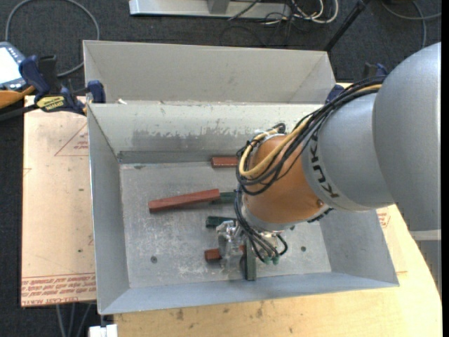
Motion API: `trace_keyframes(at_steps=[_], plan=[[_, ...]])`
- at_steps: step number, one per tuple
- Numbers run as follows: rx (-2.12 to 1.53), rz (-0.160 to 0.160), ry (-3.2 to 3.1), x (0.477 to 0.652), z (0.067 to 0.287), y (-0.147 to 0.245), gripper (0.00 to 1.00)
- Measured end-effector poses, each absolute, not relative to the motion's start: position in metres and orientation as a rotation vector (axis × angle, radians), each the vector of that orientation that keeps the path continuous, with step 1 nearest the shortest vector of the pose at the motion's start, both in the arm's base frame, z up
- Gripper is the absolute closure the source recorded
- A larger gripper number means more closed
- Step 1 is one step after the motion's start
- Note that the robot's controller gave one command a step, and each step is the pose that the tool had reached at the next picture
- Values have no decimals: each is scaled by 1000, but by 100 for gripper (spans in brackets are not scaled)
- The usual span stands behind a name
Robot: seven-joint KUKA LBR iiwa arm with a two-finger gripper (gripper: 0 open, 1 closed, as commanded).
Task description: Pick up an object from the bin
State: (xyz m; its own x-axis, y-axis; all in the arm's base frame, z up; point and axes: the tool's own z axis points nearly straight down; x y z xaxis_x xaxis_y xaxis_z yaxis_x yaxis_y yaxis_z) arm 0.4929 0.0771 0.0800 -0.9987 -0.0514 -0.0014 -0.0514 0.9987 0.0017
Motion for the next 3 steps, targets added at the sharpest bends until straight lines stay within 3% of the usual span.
trace_keyframes(at_steps=[1, 2, 3], plan=[[-131, 8, 3126, 537, 162, 127, 100], [441, 3, 3104, 558, 255, 114, 100], [104, 0, 3142, 534, 209, 129, 100]])
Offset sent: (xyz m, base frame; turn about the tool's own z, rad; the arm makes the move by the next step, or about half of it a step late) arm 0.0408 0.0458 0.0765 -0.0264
